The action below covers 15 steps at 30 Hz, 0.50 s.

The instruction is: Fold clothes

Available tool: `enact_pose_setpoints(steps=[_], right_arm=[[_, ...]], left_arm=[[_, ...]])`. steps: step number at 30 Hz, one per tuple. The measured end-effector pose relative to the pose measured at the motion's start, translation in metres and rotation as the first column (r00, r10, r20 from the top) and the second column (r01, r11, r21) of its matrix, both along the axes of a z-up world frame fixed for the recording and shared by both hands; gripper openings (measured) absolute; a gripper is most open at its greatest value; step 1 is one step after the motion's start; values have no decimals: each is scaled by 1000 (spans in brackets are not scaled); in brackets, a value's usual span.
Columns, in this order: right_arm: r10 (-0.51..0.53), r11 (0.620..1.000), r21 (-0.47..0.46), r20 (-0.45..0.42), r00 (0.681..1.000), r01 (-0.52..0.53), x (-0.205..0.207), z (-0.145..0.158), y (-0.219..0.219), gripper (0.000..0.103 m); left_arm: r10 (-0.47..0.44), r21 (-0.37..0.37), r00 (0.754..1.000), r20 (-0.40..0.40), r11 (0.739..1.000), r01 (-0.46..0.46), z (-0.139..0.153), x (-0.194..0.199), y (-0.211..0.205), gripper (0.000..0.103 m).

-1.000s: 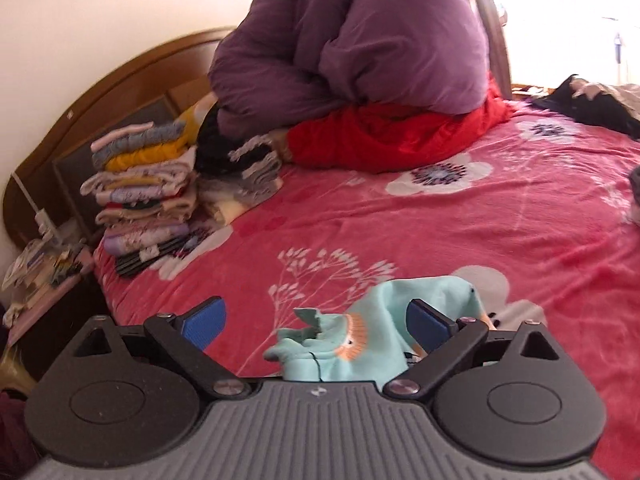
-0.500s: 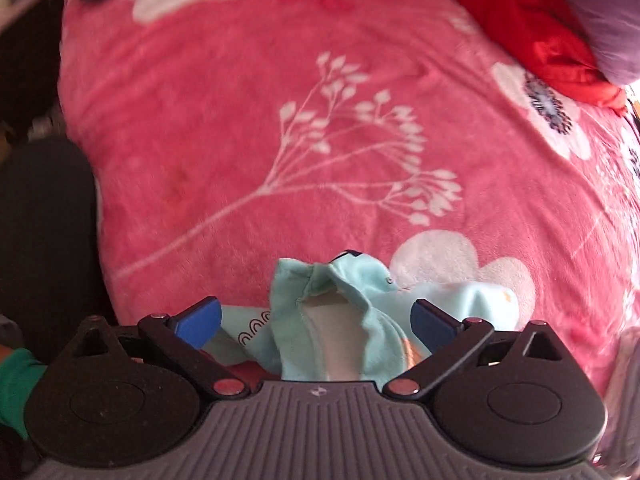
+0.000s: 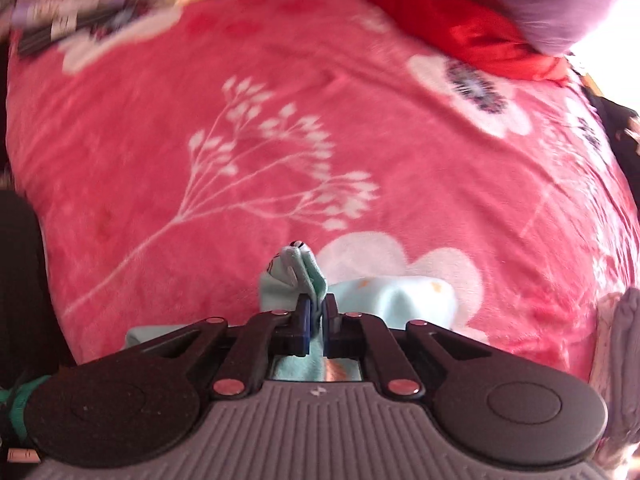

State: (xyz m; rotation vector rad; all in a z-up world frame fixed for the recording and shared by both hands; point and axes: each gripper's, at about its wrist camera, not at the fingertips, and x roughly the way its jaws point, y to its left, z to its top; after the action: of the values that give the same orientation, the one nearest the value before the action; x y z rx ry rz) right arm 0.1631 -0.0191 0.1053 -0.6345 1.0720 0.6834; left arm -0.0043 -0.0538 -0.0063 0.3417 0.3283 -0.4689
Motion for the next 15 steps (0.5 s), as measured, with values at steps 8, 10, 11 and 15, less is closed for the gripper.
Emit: enact_pose_setpoints(steps=[8,10,11,15], right_arm=[[-332,852,417,-33,943,315,8,38,-142,2],[-338,855,411,-23,941,317,1,32,-149,2],[-331,855,416,-23,943,311,-3,29,-149,4],[-290,853,442,-42,956,278,-19,12,-134,33]], left_arm=[[-7,-27,995,-104,1000,4,3,7,7,18],[-33,-61,980,-194,998,21,3,8,13,27],[-56,-96,968,-246,995,34,5,8,16,42],[-163,-361,914,-372,932,19,30,9,52,56]])
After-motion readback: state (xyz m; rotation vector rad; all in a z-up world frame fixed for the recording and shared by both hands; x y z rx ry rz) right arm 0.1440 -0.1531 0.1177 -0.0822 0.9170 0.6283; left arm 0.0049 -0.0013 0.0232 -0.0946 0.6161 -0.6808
